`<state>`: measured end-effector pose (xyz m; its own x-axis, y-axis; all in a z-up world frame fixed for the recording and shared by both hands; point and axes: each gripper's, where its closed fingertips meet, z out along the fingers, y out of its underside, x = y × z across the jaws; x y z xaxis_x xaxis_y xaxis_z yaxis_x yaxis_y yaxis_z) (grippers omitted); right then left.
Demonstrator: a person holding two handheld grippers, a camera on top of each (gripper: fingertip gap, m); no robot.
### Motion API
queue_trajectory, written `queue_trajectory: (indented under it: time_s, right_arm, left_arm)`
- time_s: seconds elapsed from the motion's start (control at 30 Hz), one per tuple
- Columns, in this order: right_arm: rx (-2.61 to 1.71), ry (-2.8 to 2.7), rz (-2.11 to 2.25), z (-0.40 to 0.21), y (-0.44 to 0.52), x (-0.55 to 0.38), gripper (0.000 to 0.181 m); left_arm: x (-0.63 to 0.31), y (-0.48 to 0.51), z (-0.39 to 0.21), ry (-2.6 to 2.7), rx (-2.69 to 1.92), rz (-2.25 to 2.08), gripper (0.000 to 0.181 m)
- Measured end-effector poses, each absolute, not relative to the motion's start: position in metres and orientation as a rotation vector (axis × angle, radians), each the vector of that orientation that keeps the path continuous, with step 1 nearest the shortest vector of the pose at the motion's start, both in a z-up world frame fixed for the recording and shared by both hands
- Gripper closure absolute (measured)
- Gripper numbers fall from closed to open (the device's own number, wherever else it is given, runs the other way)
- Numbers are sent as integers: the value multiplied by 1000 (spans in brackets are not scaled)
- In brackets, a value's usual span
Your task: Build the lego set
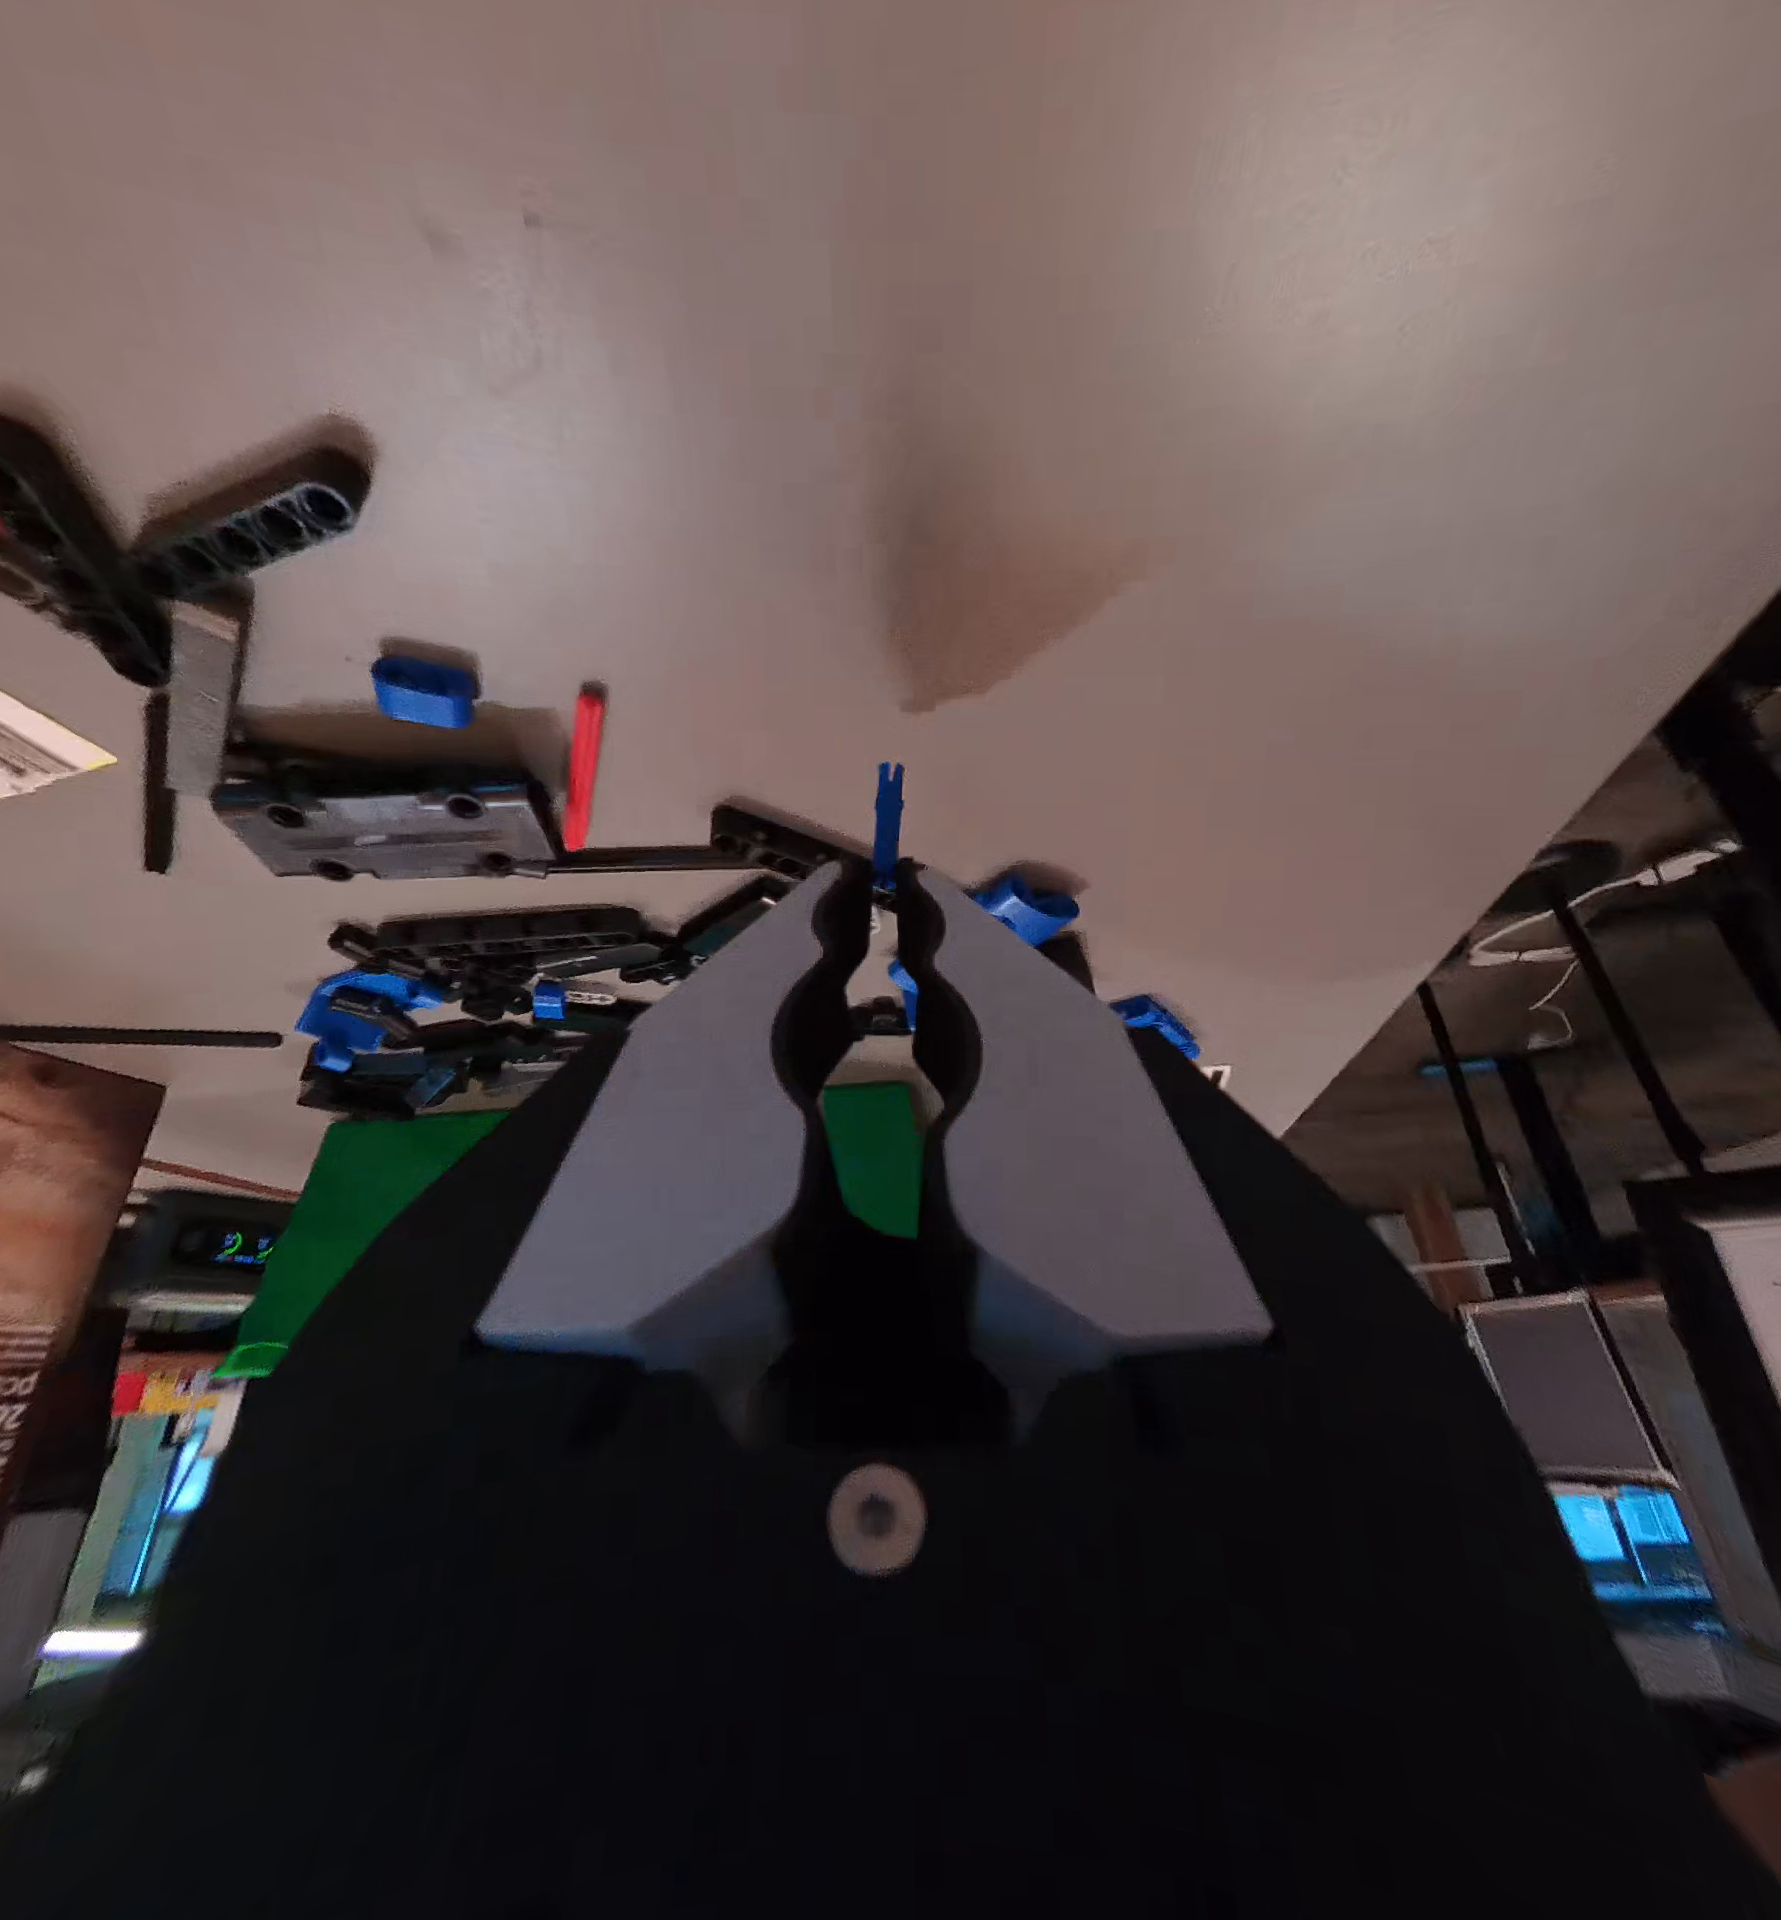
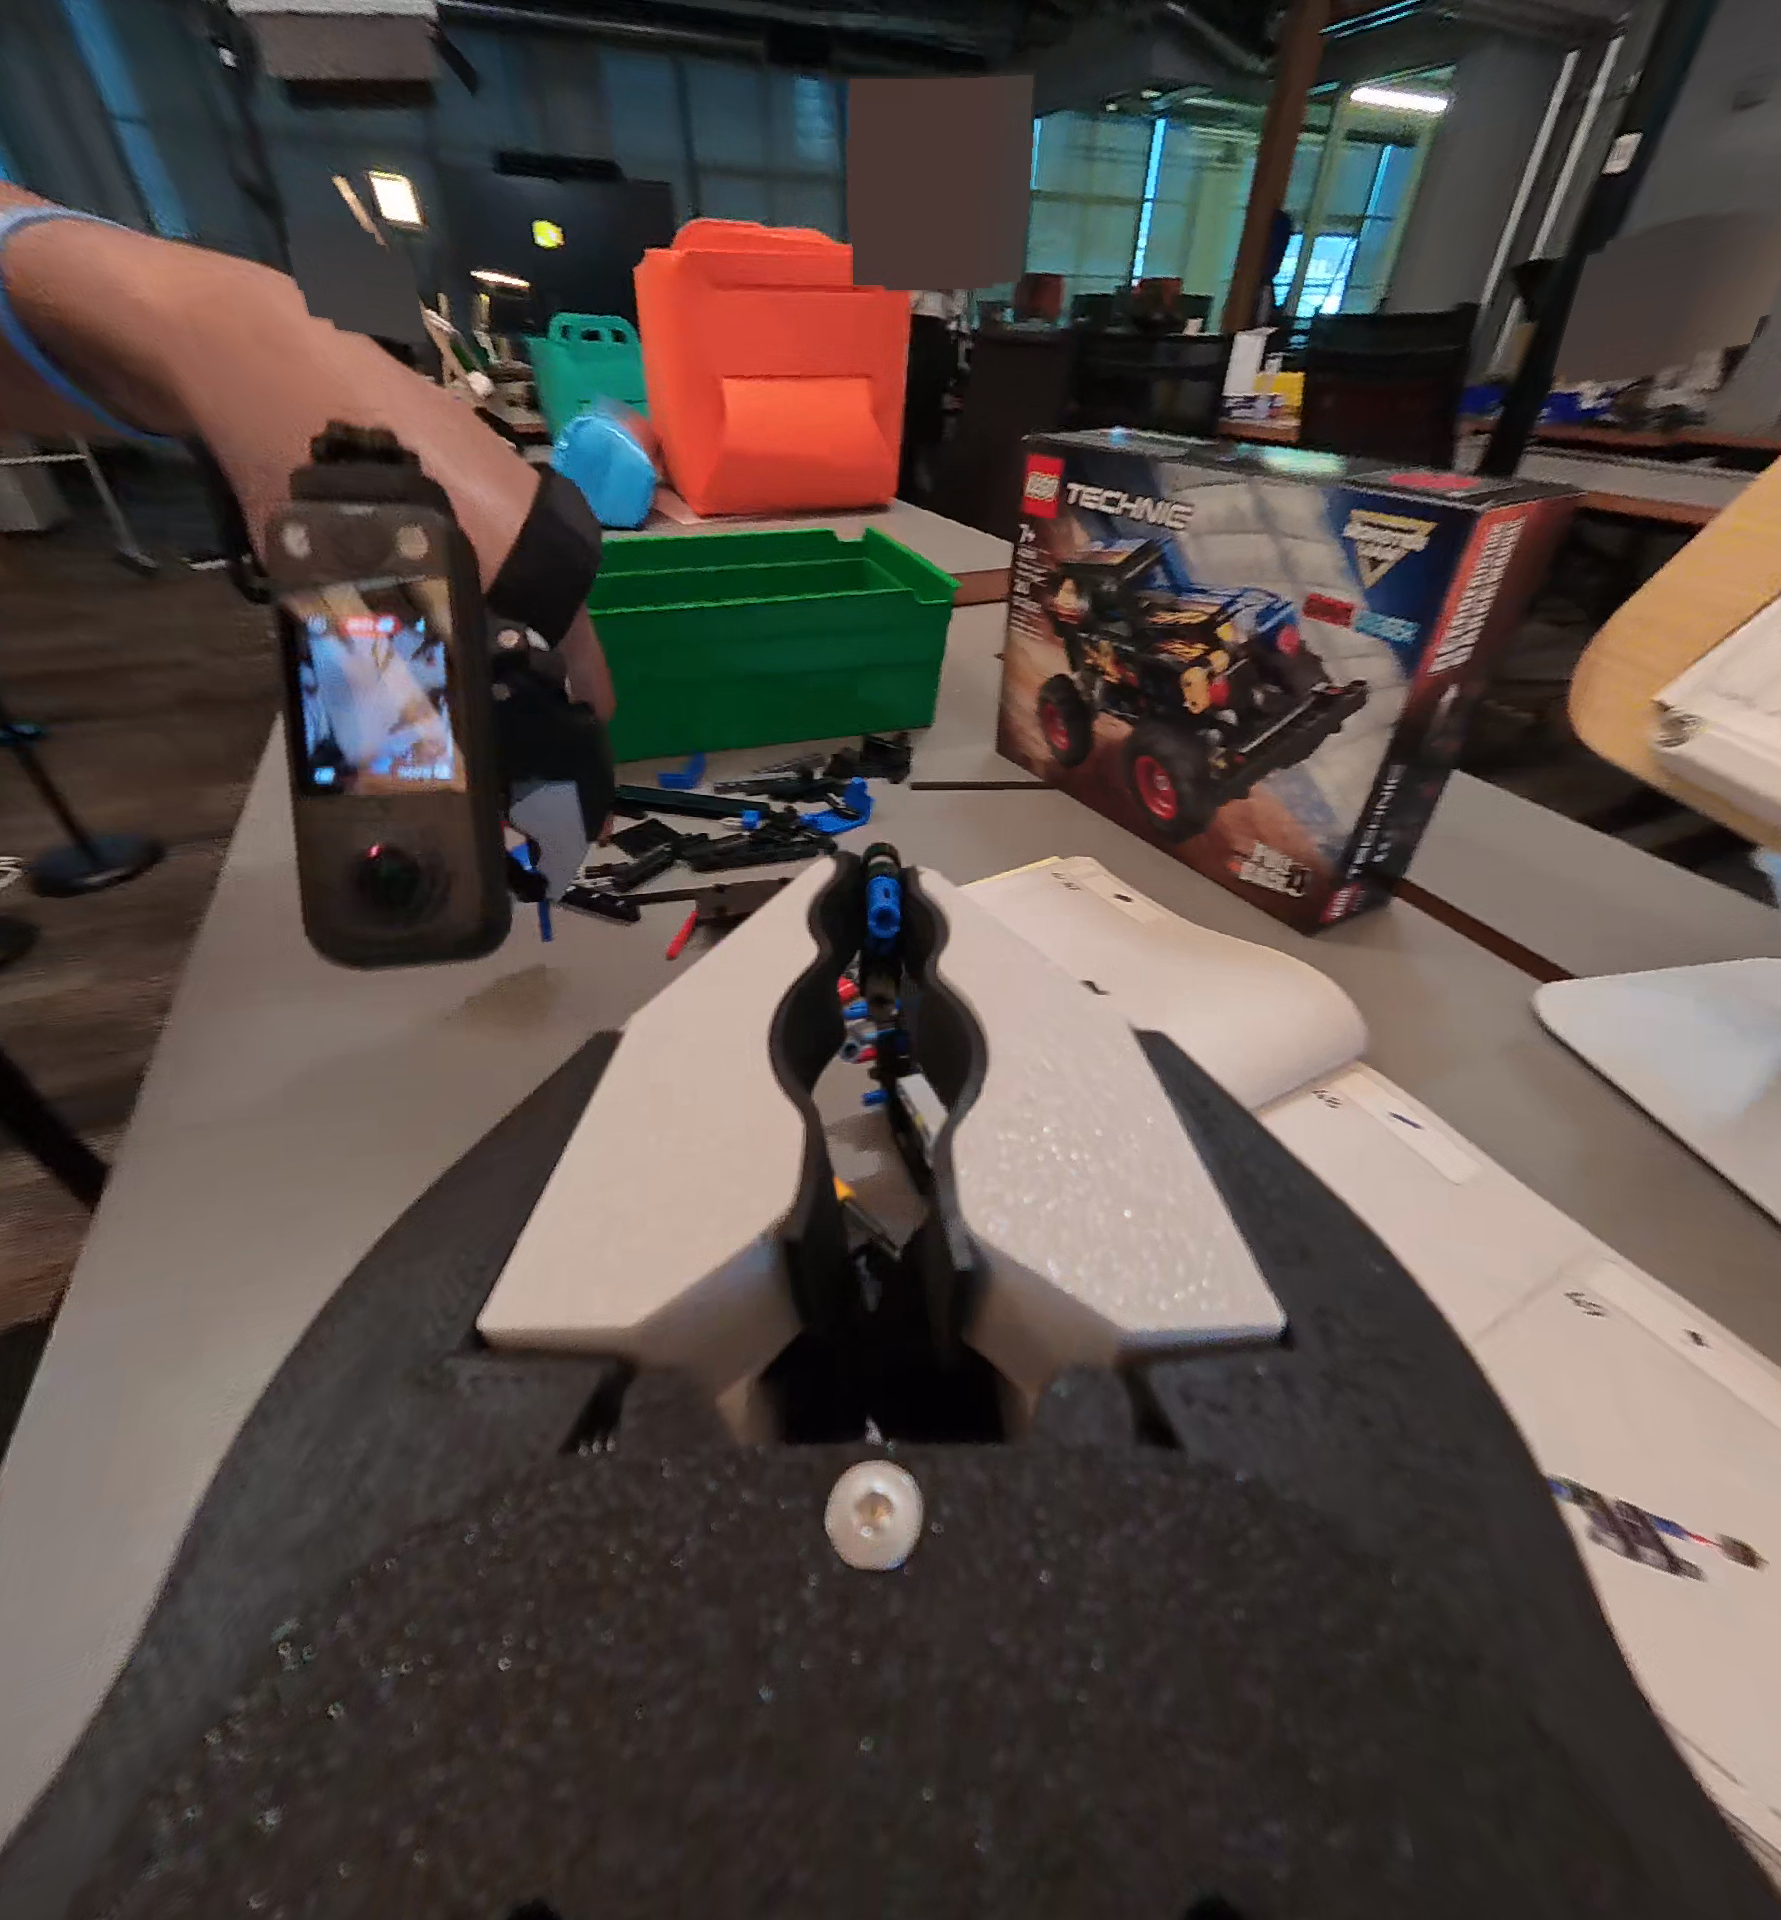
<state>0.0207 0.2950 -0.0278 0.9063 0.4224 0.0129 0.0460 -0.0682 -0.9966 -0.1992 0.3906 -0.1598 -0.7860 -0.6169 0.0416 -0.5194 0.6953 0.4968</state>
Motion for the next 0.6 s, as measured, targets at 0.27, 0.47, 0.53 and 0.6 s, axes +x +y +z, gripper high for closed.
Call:
queue_trajectory:
  time_s: [0.27, 0.47, 0.53, 0.6]
  right_arm:
    - [-1618, -378, 305, -27, 294, 22, 175]
    - [-1631, -414, 320, -31, 294, 12, 175]
    - [-1633, -417, 324, -31, 294, 12, 175]
    - [-1631, -417, 331, -31, 294, 12, 175]
  left_arm:
    - [-197, 383, -168, -2632, 978, -774, 178]
    - [-199, 387, -169, -2622, 997, -815, 178]
    - [-199, 388, -169, -2624, 992, -823, 178]
    - [-200, 387, -169, -2620, 989, -826, 178]
